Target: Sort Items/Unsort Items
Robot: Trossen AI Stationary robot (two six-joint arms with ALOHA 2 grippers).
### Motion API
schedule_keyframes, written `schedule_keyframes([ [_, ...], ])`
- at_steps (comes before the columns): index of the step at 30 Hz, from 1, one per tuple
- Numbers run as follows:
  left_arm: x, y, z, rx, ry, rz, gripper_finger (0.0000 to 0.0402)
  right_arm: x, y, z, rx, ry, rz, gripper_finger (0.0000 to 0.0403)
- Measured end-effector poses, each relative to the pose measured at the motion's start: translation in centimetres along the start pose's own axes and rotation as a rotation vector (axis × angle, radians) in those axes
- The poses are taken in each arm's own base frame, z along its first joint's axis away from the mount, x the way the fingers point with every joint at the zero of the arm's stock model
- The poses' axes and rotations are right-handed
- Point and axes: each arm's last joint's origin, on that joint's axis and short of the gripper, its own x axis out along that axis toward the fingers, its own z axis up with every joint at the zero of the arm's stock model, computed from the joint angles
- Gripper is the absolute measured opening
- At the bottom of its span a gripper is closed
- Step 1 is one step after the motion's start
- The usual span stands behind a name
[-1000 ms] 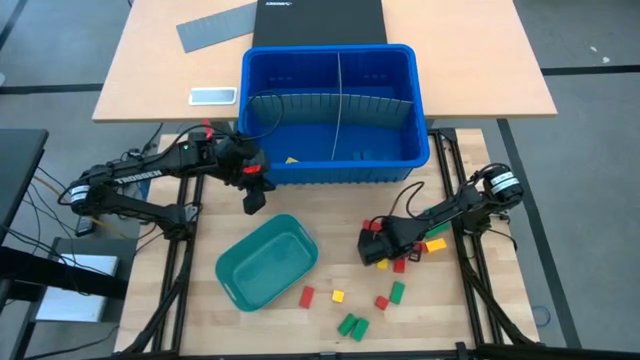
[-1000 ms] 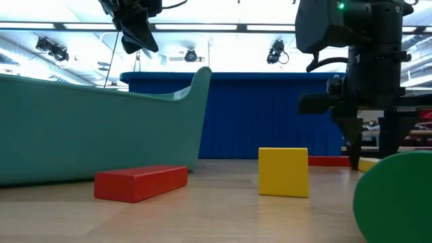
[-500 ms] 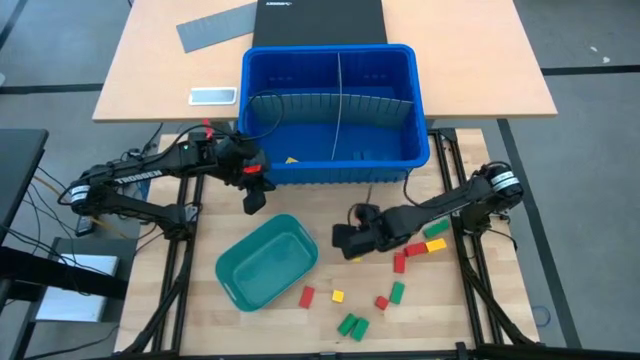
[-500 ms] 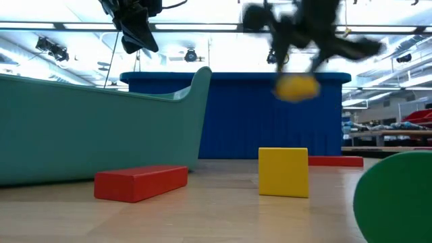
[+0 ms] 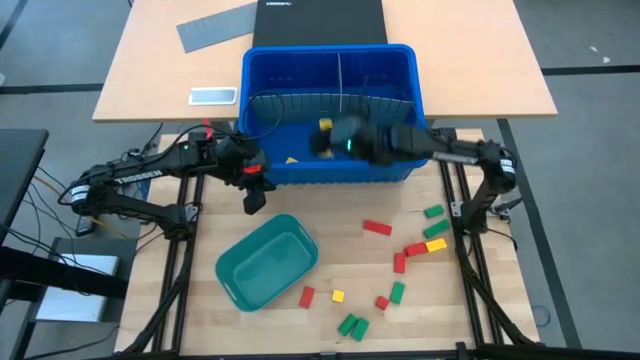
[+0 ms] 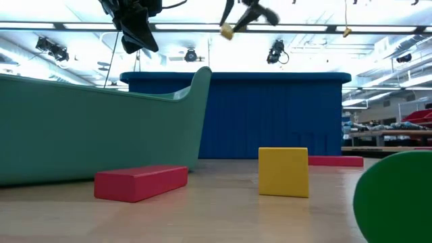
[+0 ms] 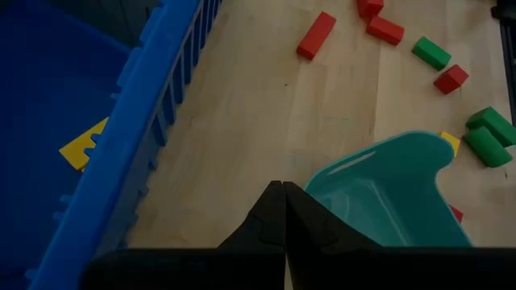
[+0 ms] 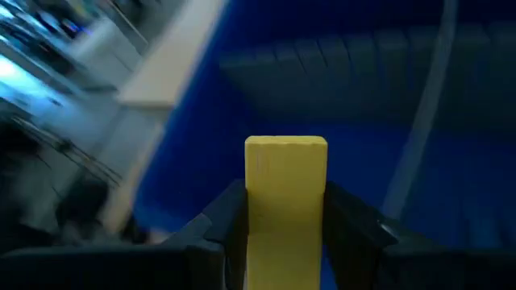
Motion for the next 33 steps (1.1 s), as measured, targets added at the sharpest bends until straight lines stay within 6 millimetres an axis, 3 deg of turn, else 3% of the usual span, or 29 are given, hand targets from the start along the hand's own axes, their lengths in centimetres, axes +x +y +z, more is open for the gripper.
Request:
schedule_keyframes([
  [5,0.0,0.0,0.0,-0.002,-0.001,0.0,0.0,3.3,-1.3,4.8,0.03,-0.065,0.122,0.013],
  [10,0.0,0.0,0.0,-0.003,-0.002,0.0,0.0,4.3,-2.2,6.8,0.087,0.033,0.28,0.019],
  [19,0.0,0.0,0.0,-0.004,-0.001,0.0,0.0,3.3,-0.9,5.6,0.139,0.227,0.464,0.0282],
  [25,0.0,0.0,0.0,-0.004,-0.001,0.0,0.0,2.3,0.0,4.7,0.212,0.297,0.502,0.028],
  [33,0.0,0.0,0.0,-0.007,-0.001,0.0,0.0,1.4,0.9,3.5,0.193,0.318,0.52,0.0246],
])
